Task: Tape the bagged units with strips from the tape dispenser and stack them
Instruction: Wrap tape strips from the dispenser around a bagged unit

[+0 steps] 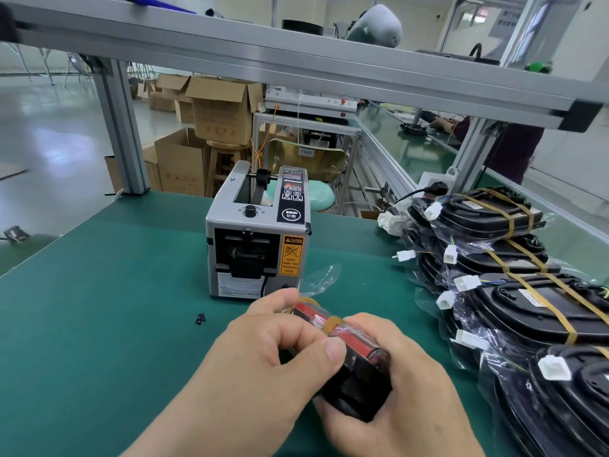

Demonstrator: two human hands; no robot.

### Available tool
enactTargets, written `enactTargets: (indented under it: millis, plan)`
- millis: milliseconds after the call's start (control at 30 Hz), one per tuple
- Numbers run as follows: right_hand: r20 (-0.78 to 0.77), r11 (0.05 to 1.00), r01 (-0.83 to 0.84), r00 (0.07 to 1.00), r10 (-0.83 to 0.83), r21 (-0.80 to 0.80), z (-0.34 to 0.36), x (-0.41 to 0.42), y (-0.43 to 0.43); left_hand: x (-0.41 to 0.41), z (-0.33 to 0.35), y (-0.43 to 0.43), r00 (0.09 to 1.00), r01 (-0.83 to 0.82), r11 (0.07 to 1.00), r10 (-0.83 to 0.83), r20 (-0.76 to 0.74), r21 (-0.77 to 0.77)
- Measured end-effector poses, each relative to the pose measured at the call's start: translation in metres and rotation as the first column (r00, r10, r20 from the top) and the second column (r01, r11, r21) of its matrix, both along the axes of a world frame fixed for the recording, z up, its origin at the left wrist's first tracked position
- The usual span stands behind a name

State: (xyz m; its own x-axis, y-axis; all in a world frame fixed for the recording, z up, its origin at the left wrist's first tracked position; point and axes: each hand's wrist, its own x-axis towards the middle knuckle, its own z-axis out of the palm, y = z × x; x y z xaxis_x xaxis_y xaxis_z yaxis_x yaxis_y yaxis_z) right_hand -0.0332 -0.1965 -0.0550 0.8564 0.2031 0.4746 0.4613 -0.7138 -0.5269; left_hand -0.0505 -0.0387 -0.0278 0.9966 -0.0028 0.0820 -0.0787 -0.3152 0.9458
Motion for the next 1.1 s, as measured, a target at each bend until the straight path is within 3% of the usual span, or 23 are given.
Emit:
enactTargets:
  millis: [667,867,1033,1100]
  plan:
    - [0.019,0.999,0.004,1.000,-0.003,-0.033,0.003,0.000,0.001,-0.001,-0.005,-0.007,0.997,-0.072,0.995,0.070,0.037,0.063]
    - [0.036,1.000,-0.014,0.999,0.014,-0.017,0.006,-0.002,0.001,-0.004,-0.011,-0.014,0.974,-0.182,0.975,0.161,0.158,0.131]
    - [0.002,1.000,-0.011,1.000,0.011,-0.014,0.003,-0.002,-0.001,0.002,-0.015,-0.008,0.969,-0.216,0.976,0.216,0.122,-0.021]
    - [0.022,1.000,-0.004,1.000,0.005,-0.030,0.000,-0.001,-0.001,0.004,-0.017,-0.009,0.969,-0.224,0.975,0.223,0.110,-0.006]
